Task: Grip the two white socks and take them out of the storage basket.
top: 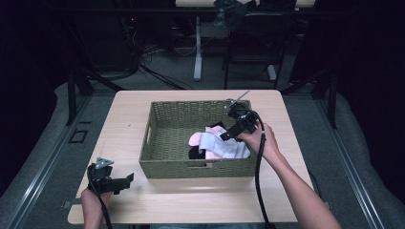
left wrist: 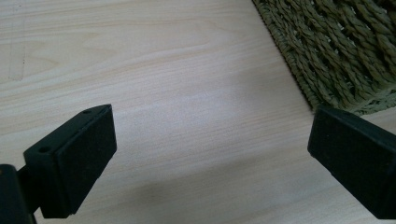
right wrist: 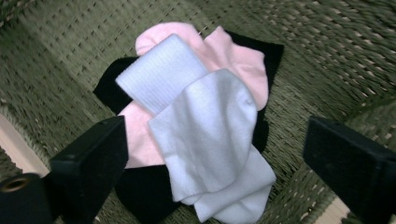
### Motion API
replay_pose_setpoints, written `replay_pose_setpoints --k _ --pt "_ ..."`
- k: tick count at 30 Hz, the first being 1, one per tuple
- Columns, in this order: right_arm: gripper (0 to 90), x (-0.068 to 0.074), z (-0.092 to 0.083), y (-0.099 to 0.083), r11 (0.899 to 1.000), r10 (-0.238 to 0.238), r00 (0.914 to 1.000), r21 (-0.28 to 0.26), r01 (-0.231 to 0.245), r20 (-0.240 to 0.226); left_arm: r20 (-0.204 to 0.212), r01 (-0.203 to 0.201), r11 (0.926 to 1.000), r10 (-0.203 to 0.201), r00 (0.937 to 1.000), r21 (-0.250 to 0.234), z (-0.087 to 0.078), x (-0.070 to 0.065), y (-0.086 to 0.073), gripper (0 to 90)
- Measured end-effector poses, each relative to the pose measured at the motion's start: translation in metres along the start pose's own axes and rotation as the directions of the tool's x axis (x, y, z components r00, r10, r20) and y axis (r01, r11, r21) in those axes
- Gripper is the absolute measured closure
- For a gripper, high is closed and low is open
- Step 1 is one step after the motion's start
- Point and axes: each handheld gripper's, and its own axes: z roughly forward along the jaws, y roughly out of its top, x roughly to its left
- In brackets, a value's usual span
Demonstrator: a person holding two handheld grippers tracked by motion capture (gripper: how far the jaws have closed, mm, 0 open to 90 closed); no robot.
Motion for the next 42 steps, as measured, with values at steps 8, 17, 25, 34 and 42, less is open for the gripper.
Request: replay_pose_setpoints --k 8,17,25,34,42 --pt "22.8 0.005 0.019 0.002 0.999 -0.007 0.9998 0.051 0.006 0.020 0.001 0.000 1.0000 0.000 1.0000 -0.001 0.000 0.000 0.000 1.3" --pt "47.5 0.006 0.036 0.004 0.991 -0.021 0.9991 0.136 0.016 0.036 0.002 0.000 1.0000 0.000 1.0000 0.001 0.000 0.000 0.000 1.3" --pt "72.5 0.010 0.043 0.005 0.982 -0.048 0.9979 0.186 0.039 0.044 -0.001 -0.001 1.0000 0.001 1.0000 0.006 0.000 0.000 0.000 1.4" --pt "89.2 0.006 0.030 0.006 0.978 -0.082 0.9947 0.198 0.068 0.062 -0.001 -0.001 1.0000 0.001 1.0000 0.004 0.000 0.000 0.000 1.4" --pt "71.1 0.007 0.027 0.008 0.981 -0.086 0.9942 0.181 0.073 0.065 0.002 -0.002 1.0000 0.002 1.0000 0.004 0.000 -0.001 0.000 1.4"
